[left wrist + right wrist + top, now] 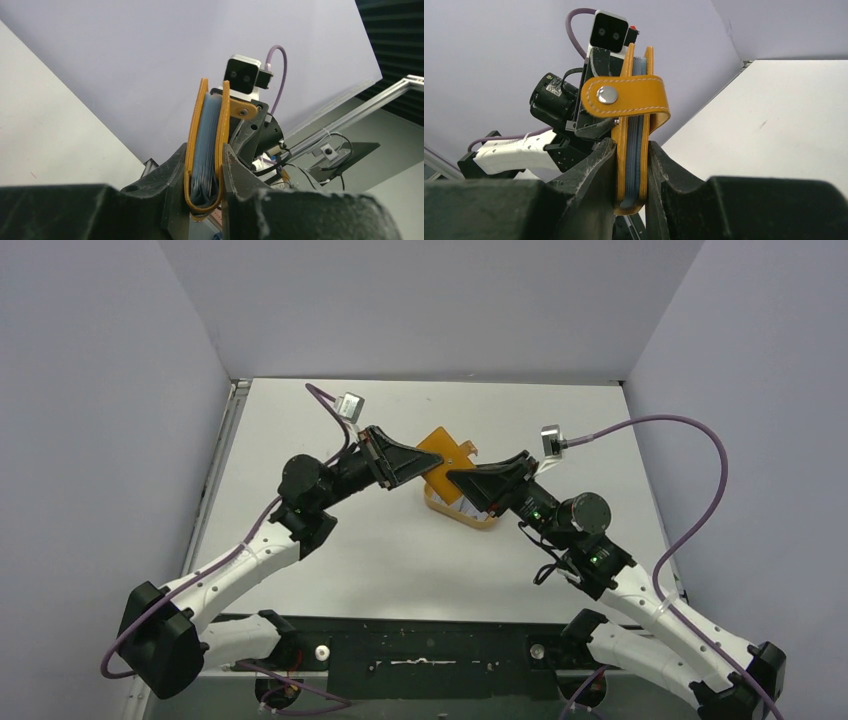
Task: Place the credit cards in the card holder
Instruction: Close the card holder at the center of the board.
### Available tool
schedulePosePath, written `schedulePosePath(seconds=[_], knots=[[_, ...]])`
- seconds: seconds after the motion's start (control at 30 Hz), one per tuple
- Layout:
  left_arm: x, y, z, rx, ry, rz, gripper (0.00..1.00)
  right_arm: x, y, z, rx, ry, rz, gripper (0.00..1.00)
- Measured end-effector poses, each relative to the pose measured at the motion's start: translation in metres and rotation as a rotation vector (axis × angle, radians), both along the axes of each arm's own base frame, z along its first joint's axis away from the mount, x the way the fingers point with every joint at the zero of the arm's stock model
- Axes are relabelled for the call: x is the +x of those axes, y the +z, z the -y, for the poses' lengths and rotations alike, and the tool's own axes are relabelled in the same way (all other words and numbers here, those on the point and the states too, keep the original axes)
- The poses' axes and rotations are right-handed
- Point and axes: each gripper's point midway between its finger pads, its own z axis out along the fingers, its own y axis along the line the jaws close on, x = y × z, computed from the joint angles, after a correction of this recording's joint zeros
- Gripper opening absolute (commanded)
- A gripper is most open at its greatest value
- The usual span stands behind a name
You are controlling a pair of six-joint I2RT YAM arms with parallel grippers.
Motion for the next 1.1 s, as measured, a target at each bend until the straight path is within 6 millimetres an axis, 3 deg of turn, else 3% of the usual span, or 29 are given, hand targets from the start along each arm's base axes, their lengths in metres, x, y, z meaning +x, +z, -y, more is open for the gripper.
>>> schedulePosePath(seconds=[0.1, 0.23, 0.3, 0.37, 0.47, 0.63, 0.7, 0.77, 0.83, 1.1], knots=[[-0.003, 0.005, 0.000, -0.011, -0.006, 0.032, 0.00, -0.001, 0.003, 0.001, 0.024, 0.003, -0.014, 0.00], [-0.006, 0.002, 0.000, 0.000, -0.017, 0.035, 0.00, -0.006, 0.000, 0.004, 0.005, 0.006, -0.020, 0.46], [-0.007, -0.003, -0.001, 0.016, -0.022, 0.021, 0.00, -0.008, -0.007, 0.005, -0.050, 0.000, -0.022, 0.58], [0.000, -0.010, -0.011, 0.051, 0.010, -0.002, 0.00, -0.009, -0.012, 0.012, -0.125, -0.024, -0.013, 0.63], [0.010, -0.014, -0.028, 0.095, 0.076, -0.004, 0.00, -0.013, -0.004, 0.027, -0.230, -0.067, 0.029, 0.65], [0.008, -0.017, -0.039, 0.214, 0.122, 0.019, 0.00, -0.018, 0.033, 0.054, -0.344, -0.155, 0.099, 0.63], [0.006, -0.015, -0.041, 0.251, 0.129, 0.036, 0.00, -0.016, 0.049, 0.060, -0.376, -0.181, 0.112, 0.61], [0.005, -0.015, -0.042, 0.279, 0.130, 0.045, 0.00, -0.011, 0.052, 0.058, -0.411, -0.186, 0.107, 0.58], [0.004, -0.015, -0.042, 0.306, 0.128, 0.050, 0.00, -0.002, 0.047, 0.050, -0.454, -0.179, 0.083, 0.56], [0.001, -0.035, -0.044, 0.395, 0.112, 0.028, 0.00, 0.025, -0.019, 0.013, -0.612, -0.064, -0.090, 0.49]])
